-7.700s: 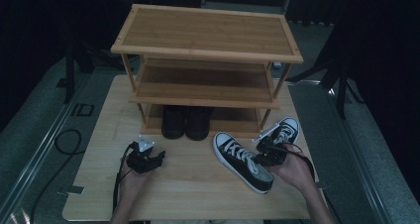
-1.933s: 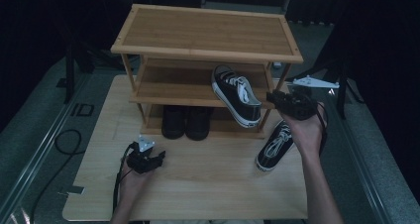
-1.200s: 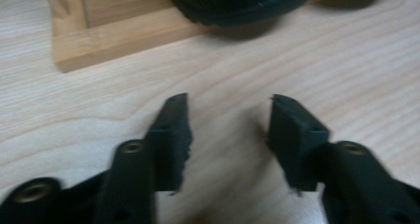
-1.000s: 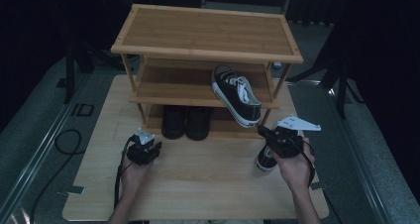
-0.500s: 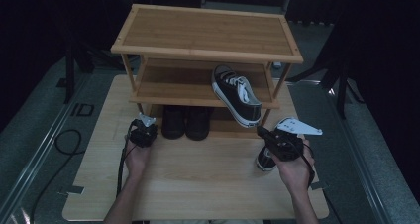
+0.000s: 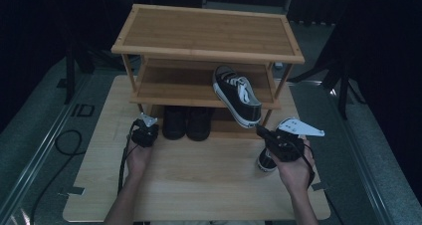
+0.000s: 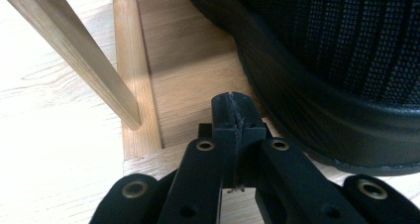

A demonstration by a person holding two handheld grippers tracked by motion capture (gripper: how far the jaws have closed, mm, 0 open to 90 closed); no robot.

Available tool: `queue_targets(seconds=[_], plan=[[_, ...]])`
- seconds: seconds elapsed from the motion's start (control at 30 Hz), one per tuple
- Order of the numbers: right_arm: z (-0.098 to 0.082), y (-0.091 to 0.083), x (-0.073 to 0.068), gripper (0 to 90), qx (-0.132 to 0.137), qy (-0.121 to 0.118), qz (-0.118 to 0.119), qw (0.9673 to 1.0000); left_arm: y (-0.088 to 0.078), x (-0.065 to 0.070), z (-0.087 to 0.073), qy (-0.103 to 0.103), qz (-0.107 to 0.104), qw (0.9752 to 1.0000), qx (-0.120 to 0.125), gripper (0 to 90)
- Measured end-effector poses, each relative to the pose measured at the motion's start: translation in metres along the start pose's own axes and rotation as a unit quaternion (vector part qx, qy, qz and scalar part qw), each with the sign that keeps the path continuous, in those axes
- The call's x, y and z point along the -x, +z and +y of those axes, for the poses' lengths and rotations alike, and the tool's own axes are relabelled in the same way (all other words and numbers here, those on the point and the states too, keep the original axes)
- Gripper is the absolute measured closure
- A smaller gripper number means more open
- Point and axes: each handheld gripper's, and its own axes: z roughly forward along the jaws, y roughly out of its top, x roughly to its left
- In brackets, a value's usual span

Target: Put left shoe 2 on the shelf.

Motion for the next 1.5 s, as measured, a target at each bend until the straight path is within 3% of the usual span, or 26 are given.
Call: queue_targets(seconds=[0.27, 0.4, 0.5, 0.73, 0.87, 1.13, 1.33, 1.5], plan=[[0.011, 0.005, -0.015, 90.0, 0.017, -0.013, 0.03, 0.9993, 0.0, 0.001, 0.0, 0.003, 0.004, 1.0, 0.001, 90.0], [0.004, 0.015, -0.021, 90.0, 0.007, -0.018, 0.038, 0.9991, 0.0, 0.001, 0.0, 0.004, 0.004, 1.0, 0.0, 90.0], [0.002, 0.019, -0.021, 90.0, 0.013, -0.007, 0.048, 0.9987, 0.0, 0.001, 0.0, 0.006, 0.003, 1.0, 0.001, 90.0], [0.018, 0.021, -0.028, 90.0, 0.024, -0.023, 0.047, 0.9983, 0.0, 0.002, -0.001, 0.005, 0.003, 1.0, 0.003, 90.0], [0.016, 0.03, -0.034, 90.0, 0.01, -0.039, 0.052, 0.9978, 0.0, 0.001, -0.001, 0.005, 0.003, 1.0, 0.003, 90.0], [0.019, 0.041, -0.034, 90.0, 0.014, -0.025, 0.059, 0.9978, 0.0, 0.002, -0.001, 0.005, 0.004, 1.0, 0.005, 90.0], [0.02, 0.051, -0.039, 90.0, 0.004, -0.039, 0.058, 0.9976, 0.0, 0.002, -0.001, 0.005, 0.005, 1.0, 0.005, 90.0], [0.025, 0.055, -0.036, 90.0, 0.012, -0.03, 0.055, 0.998, 0.0, 0.002, -0.001, 0.004, 0.004, 1.0, 0.005, 90.0]])
